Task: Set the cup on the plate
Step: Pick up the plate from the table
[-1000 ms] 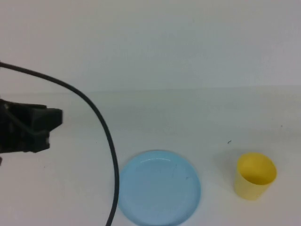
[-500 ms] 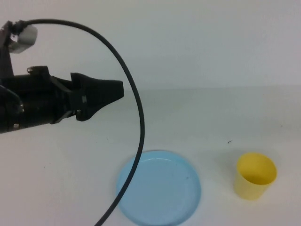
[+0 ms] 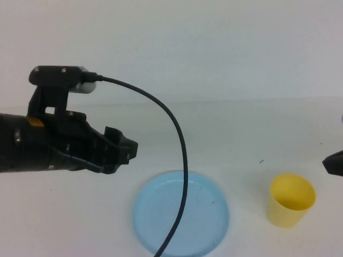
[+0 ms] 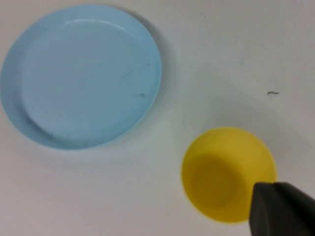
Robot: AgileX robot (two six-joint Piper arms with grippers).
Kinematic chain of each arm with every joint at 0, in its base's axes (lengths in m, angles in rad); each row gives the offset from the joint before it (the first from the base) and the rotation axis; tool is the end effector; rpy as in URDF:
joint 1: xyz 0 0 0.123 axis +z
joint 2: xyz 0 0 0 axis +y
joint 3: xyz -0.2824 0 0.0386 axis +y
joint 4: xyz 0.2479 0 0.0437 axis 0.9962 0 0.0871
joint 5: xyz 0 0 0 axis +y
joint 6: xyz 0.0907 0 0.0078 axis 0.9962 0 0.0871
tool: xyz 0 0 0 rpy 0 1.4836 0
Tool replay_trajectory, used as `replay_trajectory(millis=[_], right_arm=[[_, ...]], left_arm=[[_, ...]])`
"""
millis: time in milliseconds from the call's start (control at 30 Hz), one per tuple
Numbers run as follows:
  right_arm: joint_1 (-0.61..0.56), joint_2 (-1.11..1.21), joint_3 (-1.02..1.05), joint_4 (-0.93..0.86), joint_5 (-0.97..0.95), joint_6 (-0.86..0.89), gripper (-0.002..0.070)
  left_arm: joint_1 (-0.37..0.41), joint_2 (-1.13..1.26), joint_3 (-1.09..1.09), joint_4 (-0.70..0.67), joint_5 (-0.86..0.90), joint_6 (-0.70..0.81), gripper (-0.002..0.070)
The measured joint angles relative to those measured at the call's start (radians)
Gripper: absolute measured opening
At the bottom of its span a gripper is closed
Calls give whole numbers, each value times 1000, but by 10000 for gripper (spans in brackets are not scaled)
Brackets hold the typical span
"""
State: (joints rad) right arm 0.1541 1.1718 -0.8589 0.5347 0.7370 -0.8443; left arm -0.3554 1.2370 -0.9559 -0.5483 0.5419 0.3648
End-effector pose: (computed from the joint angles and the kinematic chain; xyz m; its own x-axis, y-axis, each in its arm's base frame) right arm 0.2215 0.0660 0.2970 -0.5475 -0.4823 -0.6838 -0.6453 0.7636 -0.0219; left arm 0.2380 -0.1145 0.3212 -0.6394 0.1171 -0.7599 0.4613 0.8491 -0.2573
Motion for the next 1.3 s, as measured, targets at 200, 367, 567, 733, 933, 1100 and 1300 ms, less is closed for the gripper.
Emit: replay_trajectory(millis=[200,367,567,733,933,1100,1300], right_arm=[[1,31,-2,0,-83,-20,90],[1,66,-52,0,-6,-26,353],[1,79,-100,4,103,-19,395],[1,81,-113,4,145,-19,356],[1,83,-117,2,155,28,344],[3,83,-118,-2,176,45,341],[3,83,-118,-13,176,56,339]], left_arm=[[0,138,-53,103,67,-73,442],[0,260,-123,152,202,-97,442],[-10,364,-161,176,201,-97,416],[-62,459,-195,297,202,-187,400],[-98,542,-243,409,225,-268,400],[-98,593,-248,405,231,-268,400],[-98,629,-248,406,231,-268,370]])
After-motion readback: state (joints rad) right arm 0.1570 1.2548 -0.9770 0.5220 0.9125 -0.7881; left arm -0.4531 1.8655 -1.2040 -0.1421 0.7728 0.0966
